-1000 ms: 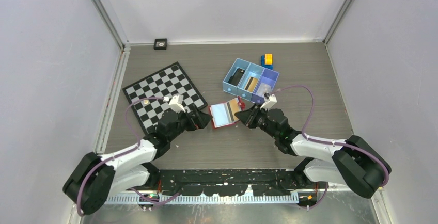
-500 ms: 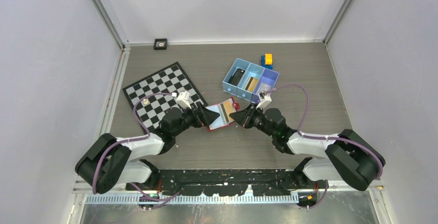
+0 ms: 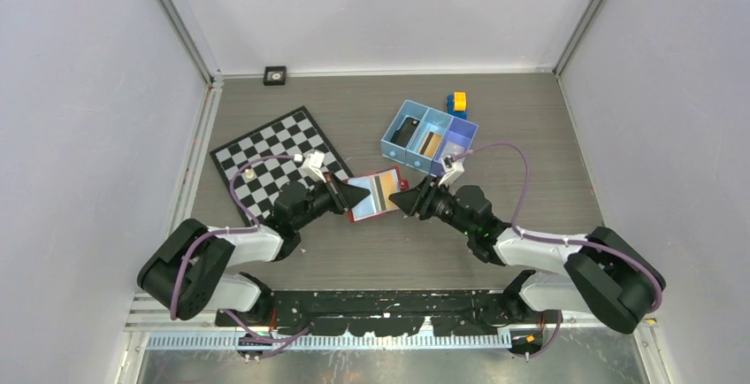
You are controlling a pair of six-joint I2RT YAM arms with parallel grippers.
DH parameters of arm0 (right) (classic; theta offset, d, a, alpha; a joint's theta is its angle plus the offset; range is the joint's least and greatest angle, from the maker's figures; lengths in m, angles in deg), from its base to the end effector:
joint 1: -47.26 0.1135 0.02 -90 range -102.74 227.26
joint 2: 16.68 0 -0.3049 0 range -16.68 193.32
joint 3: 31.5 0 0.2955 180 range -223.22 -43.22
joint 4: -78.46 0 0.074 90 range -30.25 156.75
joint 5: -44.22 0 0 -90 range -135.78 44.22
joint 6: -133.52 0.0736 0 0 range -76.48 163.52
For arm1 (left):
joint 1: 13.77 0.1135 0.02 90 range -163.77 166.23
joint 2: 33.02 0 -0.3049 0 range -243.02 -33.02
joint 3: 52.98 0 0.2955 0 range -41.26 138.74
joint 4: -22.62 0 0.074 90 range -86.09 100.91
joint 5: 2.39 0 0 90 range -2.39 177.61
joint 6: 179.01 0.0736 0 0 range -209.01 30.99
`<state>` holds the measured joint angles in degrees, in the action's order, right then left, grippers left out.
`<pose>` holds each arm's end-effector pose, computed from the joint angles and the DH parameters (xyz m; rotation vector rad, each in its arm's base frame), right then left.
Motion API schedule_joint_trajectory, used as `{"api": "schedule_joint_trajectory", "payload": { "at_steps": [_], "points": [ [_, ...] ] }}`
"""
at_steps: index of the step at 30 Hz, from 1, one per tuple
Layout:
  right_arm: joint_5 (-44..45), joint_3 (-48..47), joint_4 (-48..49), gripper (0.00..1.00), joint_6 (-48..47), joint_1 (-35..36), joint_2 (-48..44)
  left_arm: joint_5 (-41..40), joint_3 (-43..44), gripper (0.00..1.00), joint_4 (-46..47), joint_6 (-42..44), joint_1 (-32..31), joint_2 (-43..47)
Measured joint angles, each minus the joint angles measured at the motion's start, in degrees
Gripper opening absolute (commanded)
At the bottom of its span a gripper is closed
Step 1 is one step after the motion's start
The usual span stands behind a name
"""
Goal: Take the credit cards out of the card holder
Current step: Remove the credit card from the card holder.
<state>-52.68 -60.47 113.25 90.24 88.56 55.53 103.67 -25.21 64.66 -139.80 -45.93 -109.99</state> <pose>0.2102 0.1964 0.1798 -0.0087 1.8824 1.2079 0.2329 -0.1705 0.1688 -0.0726 1.8729 -1.2833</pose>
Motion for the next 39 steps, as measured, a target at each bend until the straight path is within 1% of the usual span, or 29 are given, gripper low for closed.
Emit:
{"api": "schedule_joint_trajectory", "payload": {
  "at_steps": [2, 7, 11, 14, 16, 19, 22, 26, 27, 28, 31, 33, 34, 35, 37, 39],
  "points": [
    [-0.07, 0.00, -2.05, 0.51, -0.96, 0.00, -2.40, 1.42, 0.00, 0.00, 0.02, 0.09, 0.37, 0.07],
    [-0.74, -0.11, -6.23, 0.52, -3.28, 0.00, -8.11, 4.59, 0.00, 0.00, 0.31, 0.20, 0.48, 0.44],
    [-2.45, -1.31, -9.03, 0.53, -4.22, 0.00, -8.52, 6.71, 0.00, 0.00, 1.40, -0.02, 0.59, 0.28],
    [-3.52, -2.47, -9.68, 0.51, -4.59, 0.00, -7.21, 8.24, 0.00, 0.00, 3.89, -0.66, 0.83, -0.94],
    [-3.80, -2.97, -9.84, 0.46, -4.61, -0.02, -6.14, 9.27, 0.02, 0.00, 5.46, -1.38, 0.87, -2.12],
    [-3.85, -3.34, -10.40, 0.31, -4.76, -0.02, -4.81, 10.60, 0.02, 0.00, 7.04, -1.97, 1.03, -3.91],
    [-3.76, -3.43, -11.08, 0.22, -4.74, -0.02, -4.57, 11.23, 0.07, 0.00, 7.43, -2.71, 1.07, -5.14],
    [-2.51, -3.41, -12.20, 0.12, -4.48, -0.20, -5.31, 10.97, 0.07, 0.00, 7.54, -2.82, 1.25, -4.63],
    [-2.25, -3.41, -12.37, 0.11, -4.28, -0.17, -5.77, 10.80, 0.07, 0.00, 7.10, -2.75, 1.25, -3.98],
    [-2.14, -3.41, -12.50, 0.11, -4.28, -0.17, -6.19, 10.54, 0.07, 0.00, 6.29, -2.56, 1.25, -3.02],
    [-1.84, -3.41, -12.33, 0.03, -4.00, -0.17, -7.48, 9.57, 0.04, 0.01, 3.74, -1.77, 1.22, 0.79],
    [-1.64, -3.41, -11.89, 0.01, -3.56, -0.15, -7.87, 8.57, 0.04, 0.06, 1.79, -1.25, 1.22, 3.02],
    [-1.49, -3.39, -11.61, 0.01, -3.26, -0.15, -7.89, 7.89, 0.04, 0.11, 0.59, -0.98, 1.18, 4.07],
    [-1.29, -3.30, -11.28, 0.01, -2.95, -0.15, -7.89, 7.23, 0.04, 0.18, -0.74, -0.74, 1.16, 5.09],
    [-1.07, -2.71, -10.23, 0.00, -2.23, -0.11, -7.89, 5.84, 0.04, 0.37, -3.41, 0.07, 1.09, 7.08],
    [-0.26, -1.95, -10.08, 0.01, -1.70, -0.13, -7.93, 3.65, 0.04, 0.51, -6.73, 0.90, 1.14, 9.66]
  ]
}}
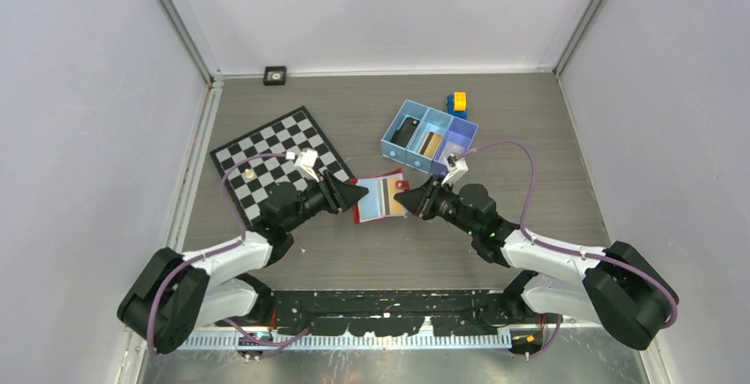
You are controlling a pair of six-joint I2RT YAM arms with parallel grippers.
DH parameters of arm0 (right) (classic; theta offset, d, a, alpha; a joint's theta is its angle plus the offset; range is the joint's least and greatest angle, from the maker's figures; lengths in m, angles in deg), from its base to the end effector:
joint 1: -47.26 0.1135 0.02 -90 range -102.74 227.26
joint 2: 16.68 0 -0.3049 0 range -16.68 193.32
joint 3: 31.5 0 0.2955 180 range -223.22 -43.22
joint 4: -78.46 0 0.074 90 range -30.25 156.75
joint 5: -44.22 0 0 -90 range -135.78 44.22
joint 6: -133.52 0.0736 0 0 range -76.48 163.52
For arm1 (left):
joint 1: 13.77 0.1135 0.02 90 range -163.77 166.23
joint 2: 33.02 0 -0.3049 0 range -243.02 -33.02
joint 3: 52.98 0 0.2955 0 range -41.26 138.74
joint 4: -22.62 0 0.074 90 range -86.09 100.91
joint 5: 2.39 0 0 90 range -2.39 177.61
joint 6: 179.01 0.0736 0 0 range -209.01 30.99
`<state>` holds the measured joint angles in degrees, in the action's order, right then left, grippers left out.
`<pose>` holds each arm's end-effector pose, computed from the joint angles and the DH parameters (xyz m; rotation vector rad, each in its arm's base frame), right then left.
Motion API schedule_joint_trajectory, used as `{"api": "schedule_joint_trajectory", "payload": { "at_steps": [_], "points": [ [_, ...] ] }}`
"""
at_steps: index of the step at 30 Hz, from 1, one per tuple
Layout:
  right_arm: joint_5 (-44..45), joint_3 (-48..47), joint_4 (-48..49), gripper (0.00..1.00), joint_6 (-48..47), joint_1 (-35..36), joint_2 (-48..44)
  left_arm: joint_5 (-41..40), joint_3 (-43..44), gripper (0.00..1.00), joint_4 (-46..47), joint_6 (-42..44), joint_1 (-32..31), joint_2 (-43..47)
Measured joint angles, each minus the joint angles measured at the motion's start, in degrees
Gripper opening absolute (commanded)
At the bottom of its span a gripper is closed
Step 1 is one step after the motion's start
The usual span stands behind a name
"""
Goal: Take the credit cards out of the card holder
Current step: Remove the credit card from the card holder.
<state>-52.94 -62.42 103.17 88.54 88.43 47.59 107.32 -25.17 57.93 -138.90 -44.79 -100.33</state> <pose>0.2046 0.1911 0.2036 -0.0378 1.8799 1.1884 0.2214 -0.1621 0.1964 -0.0084 1.8247 -1.3245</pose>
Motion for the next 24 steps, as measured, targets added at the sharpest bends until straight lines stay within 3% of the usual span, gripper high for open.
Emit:
{"api": "schedule_joint_trajectory", "payload": {
  "at_steps": [1, 3, 11, 18, 24],
  "points": [
    [0.46, 0.48, -0.04, 0.00, 0.24, -0.04, 0.00, -1.20, 0.00, 0.59, -1.77, 0.44, 0.00, 1.40],
    [1.20, 1.11, -0.15, 0.00, 0.66, -0.04, 0.00, -3.58, 0.00, 0.62, -5.27, 1.38, 0.02, 4.13],
    [4.63, 1.09, -1.42, 0.01, 0.59, -0.04, 0.00, -12.35, -0.59, 0.60, -19.34, 2.64, 0.00, 19.21],
    [7.96, 0.87, -3.98, 0.00, -0.39, -0.04, 0.57, -12.81, -1.16, 0.45, -22.93, 2.93, -3.26, 28.94],
    [7.43, 0.35, -4.04, 0.00, -0.66, -0.04, 1.42, -9.64, -0.98, 0.28, -20.09, 3.50, -7.17, 22.69]
  ]
}}
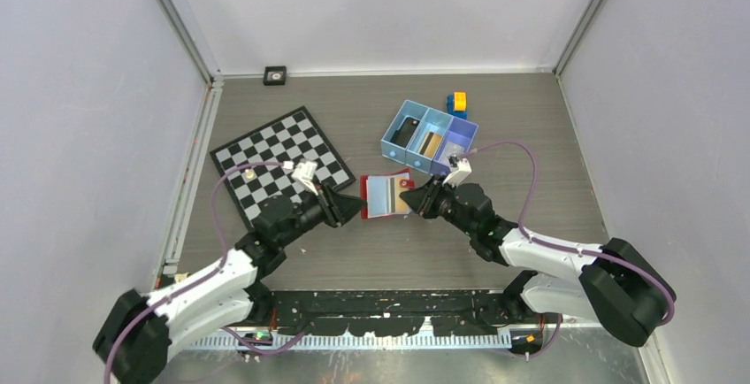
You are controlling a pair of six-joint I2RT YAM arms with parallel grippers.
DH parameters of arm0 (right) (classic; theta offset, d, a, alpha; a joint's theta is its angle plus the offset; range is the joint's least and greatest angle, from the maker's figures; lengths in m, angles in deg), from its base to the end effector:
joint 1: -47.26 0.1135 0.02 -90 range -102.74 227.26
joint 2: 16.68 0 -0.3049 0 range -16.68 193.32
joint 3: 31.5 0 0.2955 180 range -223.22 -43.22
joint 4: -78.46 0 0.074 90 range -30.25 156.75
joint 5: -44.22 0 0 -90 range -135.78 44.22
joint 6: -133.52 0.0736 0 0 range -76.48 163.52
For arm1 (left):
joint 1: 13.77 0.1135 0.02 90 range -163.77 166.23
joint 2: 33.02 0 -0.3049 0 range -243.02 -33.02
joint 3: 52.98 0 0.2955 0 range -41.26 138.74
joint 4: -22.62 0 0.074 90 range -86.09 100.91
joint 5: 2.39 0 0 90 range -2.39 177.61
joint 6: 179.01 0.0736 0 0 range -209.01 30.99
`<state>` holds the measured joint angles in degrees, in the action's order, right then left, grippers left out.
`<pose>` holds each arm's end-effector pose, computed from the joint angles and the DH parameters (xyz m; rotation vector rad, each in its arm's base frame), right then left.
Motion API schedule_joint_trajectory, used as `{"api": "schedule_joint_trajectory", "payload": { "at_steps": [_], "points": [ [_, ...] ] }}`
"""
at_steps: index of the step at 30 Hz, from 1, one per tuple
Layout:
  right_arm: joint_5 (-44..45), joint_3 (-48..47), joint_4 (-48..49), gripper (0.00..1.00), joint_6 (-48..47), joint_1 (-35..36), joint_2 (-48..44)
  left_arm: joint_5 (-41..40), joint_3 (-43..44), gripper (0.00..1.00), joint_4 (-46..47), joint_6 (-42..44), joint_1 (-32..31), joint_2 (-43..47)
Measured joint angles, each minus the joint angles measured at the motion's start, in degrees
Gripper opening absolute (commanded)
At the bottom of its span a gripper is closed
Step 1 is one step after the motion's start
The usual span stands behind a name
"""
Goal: Take the credit cards out of the card holder
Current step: Remove the credit card from the card holder.
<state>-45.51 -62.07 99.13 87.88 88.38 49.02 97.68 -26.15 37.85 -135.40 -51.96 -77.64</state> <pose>0.2105 0.1833 0.1845 0.0588 1.9526 1.0239 0.1733 -0.1527 0.2308 0.0222 1.7730 -1.2521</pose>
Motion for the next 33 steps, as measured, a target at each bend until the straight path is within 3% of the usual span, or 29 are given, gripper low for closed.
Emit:
{"api": "schedule_joint_trajectory", "payload": {
  "at_steps": [5, 9, 19, 33],
  "points": [
    [-1.88, -0.26, 0.35, 0.00, 0.11, 0.00, 0.00, 4.63, 1.86, 0.25, 4.35, -0.33, -1.31, -13.44],
    [-3.19, -0.26, 0.61, 0.00, 0.44, 0.00, 0.00, 6.64, 3.50, 0.26, 6.10, -0.33, -1.60, -18.71],
    [-5.77, -0.24, 2.43, 0.01, 2.75, 0.00, -0.46, 3.02, 7.04, 0.26, 2.80, 1.84, -1.70, -19.43],
    [-9.51, 1.31, 10.08, 0.01, 7.91, -0.04, 0.33, 5.64, 7.04, 0.27, 3.69, -1.07, -1.14, -19.58]
  ]
}}
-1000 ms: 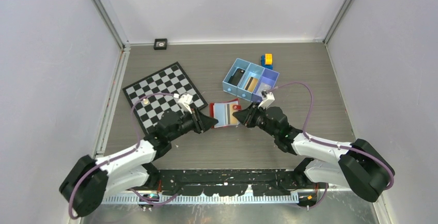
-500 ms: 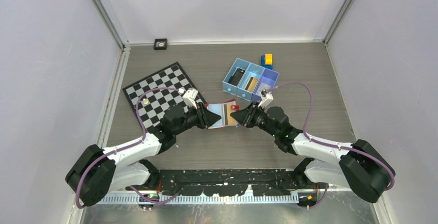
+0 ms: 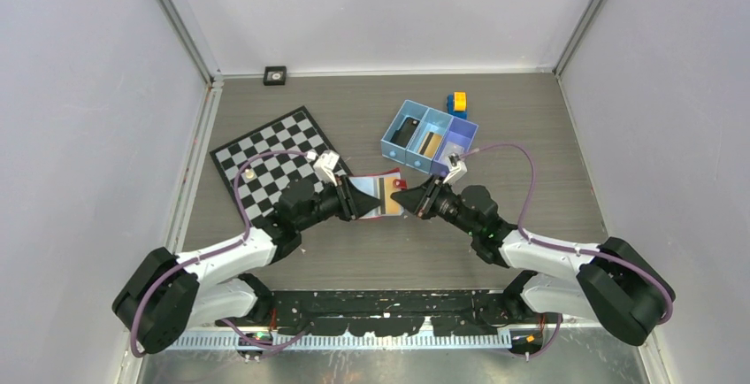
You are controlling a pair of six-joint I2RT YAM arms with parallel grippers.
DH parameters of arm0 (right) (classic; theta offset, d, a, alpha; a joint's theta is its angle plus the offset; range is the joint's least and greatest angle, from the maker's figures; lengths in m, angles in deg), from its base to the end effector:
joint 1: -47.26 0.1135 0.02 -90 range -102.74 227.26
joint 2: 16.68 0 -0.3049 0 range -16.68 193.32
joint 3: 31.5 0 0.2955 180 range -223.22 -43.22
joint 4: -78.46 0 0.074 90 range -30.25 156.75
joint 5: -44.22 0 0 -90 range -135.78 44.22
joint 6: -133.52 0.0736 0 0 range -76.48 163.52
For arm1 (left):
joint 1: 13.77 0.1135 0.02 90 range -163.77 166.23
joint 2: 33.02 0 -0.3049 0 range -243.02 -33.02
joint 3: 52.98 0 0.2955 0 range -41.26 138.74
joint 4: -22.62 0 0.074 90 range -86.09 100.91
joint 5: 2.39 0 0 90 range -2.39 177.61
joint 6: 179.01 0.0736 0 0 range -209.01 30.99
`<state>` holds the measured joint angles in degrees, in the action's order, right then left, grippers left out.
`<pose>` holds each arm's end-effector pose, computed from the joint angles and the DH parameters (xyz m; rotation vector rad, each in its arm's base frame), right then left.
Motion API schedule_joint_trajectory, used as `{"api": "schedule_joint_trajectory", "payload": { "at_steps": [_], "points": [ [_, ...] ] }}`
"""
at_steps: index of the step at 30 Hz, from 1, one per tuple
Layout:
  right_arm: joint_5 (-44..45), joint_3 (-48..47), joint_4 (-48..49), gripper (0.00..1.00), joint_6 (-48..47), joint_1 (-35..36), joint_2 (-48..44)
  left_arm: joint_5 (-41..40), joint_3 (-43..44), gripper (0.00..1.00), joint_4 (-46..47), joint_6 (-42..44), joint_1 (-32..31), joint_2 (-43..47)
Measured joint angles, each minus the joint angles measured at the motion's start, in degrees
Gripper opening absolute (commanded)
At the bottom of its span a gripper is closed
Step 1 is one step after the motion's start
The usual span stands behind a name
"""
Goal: Take the credit cards out of the card holder
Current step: Remove the credit card from the card holder.
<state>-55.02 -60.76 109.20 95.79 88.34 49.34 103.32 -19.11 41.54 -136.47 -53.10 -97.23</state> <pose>0.2023 0.1920 0.1999 0.0468 1.8664 1.3225 0.2073 -0.1956 0.2101 0.0815 1.9656 -1.2949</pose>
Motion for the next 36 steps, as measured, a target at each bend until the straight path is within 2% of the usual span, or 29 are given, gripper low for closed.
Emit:
{"api": "schedule_joint_trajectory", "payload": {
  "at_steps": [10, 23, 29, 36],
  "points": [
    [-0.81, 1.42, 5.99, 0.00, 2.62, -0.07, 1.16, 4.11, -0.11, 0.31, 3.13, -4.79, 2.99, -0.17],
    [-1.11, 2.45, 8.79, 0.01, 3.54, -0.28, 3.74, 7.93, -0.07, 0.39, 4.04, -7.72, 5.25, -3.17],
    [-1.01, 2.47, 12.79, 0.00, 5.33, -0.35, 10.10, 8.24, 0.24, 0.27, 4.31, -8.20, 5.90, -7.50],
    [-1.16, 2.78, 17.97, 0.01, 8.48, -0.83, 16.57, 10.19, 0.24, 0.25, 8.00, -11.58, 7.02, -13.86]
  ]
}}
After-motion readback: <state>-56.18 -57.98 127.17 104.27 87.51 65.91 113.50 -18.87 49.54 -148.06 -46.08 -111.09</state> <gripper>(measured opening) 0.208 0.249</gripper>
